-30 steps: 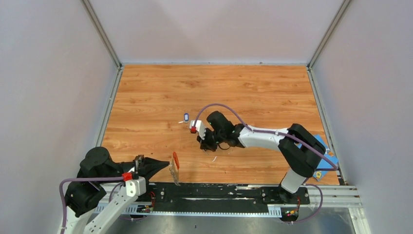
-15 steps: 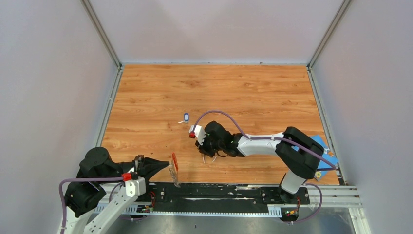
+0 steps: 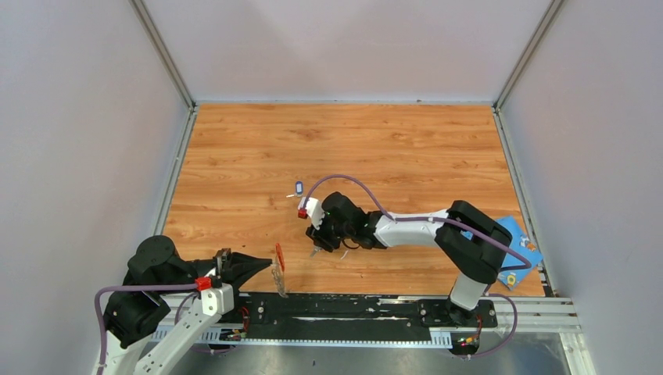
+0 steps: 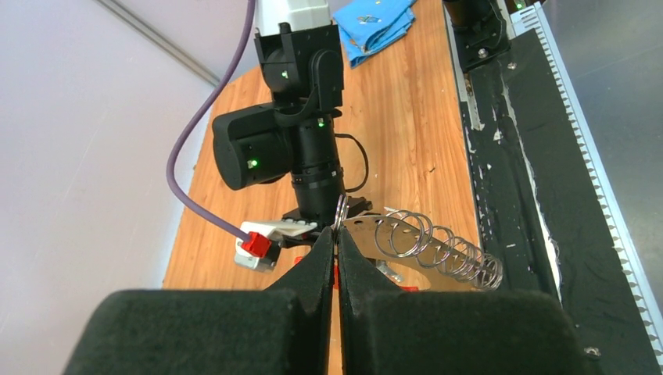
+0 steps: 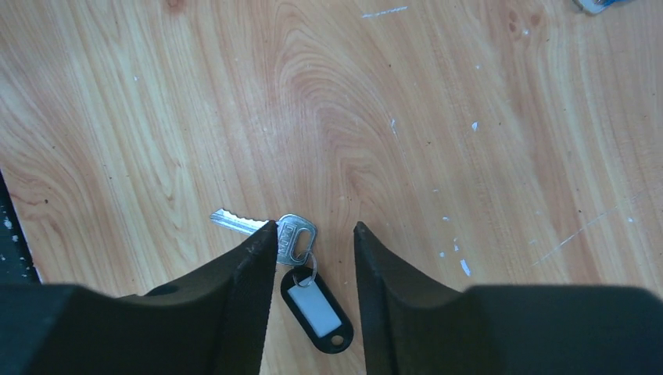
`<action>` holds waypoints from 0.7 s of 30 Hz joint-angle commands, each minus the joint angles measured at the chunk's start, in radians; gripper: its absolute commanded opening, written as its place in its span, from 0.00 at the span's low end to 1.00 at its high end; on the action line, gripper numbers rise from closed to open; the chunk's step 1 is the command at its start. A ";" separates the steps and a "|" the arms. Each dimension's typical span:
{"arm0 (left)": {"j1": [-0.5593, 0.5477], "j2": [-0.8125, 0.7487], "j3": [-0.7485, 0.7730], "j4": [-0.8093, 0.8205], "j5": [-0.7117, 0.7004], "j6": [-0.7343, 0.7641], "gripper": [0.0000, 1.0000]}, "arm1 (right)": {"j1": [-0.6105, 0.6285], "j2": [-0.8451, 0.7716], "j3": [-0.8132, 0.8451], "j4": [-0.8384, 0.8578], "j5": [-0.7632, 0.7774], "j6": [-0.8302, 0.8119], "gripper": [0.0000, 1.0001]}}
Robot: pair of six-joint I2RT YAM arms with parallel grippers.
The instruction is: Put the keys on the keyring
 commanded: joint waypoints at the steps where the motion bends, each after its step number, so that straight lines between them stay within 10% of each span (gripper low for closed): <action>1: -0.003 -0.001 0.022 0.001 0.014 -0.003 0.00 | 0.007 -0.051 0.023 -0.042 -0.009 0.008 0.46; 21: -0.004 -0.036 0.004 0.002 0.086 0.095 0.00 | -0.069 -0.108 -0.116 0.010 -0.122 0.098 0.44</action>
